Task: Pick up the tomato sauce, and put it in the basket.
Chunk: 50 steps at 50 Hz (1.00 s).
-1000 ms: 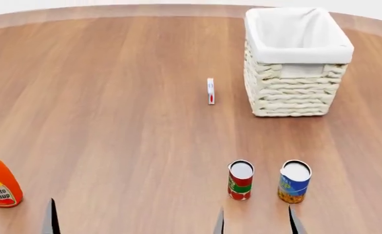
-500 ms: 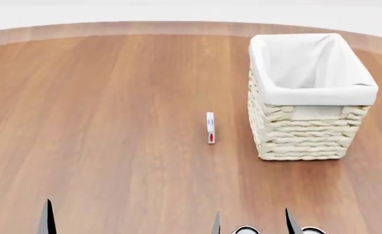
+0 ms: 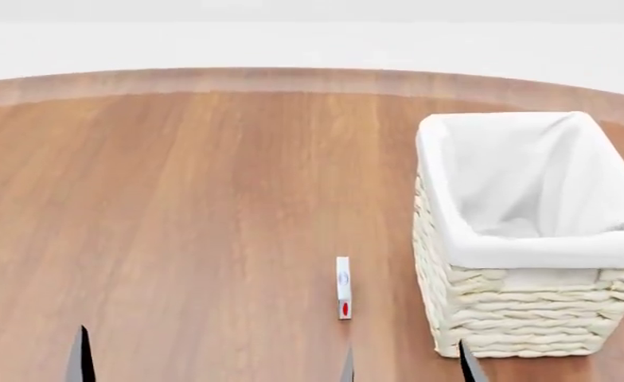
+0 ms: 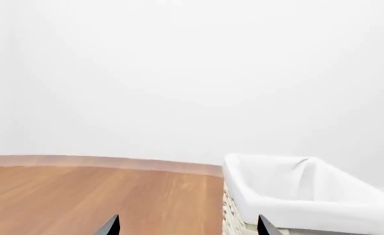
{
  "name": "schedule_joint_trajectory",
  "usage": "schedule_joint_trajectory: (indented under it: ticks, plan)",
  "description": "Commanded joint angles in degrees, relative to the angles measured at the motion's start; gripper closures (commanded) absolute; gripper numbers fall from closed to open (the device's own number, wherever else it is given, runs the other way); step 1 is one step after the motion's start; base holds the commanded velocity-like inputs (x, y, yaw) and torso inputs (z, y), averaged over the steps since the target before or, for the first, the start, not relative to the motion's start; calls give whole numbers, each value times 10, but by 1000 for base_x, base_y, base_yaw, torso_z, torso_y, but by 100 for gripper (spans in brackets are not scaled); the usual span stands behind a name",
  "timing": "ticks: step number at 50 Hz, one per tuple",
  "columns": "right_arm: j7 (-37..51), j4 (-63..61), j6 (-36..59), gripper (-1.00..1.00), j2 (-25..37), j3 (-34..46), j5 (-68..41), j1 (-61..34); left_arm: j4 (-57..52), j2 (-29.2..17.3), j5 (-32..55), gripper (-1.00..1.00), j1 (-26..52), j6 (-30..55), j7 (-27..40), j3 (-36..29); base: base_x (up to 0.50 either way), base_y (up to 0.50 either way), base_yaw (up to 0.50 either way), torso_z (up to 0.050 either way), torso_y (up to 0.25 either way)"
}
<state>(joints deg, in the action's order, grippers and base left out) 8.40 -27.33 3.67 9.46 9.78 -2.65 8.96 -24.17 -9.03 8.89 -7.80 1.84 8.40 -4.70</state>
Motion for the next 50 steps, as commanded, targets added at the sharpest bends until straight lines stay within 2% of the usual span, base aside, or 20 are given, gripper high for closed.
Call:
schedule_joint_trajectory:
  ticks: [1, 2, 16, 25, 50]
  plan:
    - [6, 10, -7, -100, 3, 4, -4, -4, 9, -6, 3, -100, 4, -3, 3, -6, 500, 0, 0, 0, 0]
    - [-3, 15, -29, -100, 7, 8, -10, 0, 8, -6, 4, -100, 4, -3, 4, -6, 0, 0, 0, 0, 0]
    - [20, 4, -6, -100, 8, 6, -5, 8, 20, -12, 9, -100, 6, -11, 7, -9, 0, 0, 0, 0, 0]
    - [37, -39, -5, -100, 16, 6, 0, 72, 28, -16, 12, -100, 6, -17, 9, -11, 0, 0, 0, 0, 0]
    - [73, -12, -172, -100, 25, 50, 42, 275, 50, -22, 20, -100, 8, -30, 12, -20, 0, 0, 0, 0, 0]
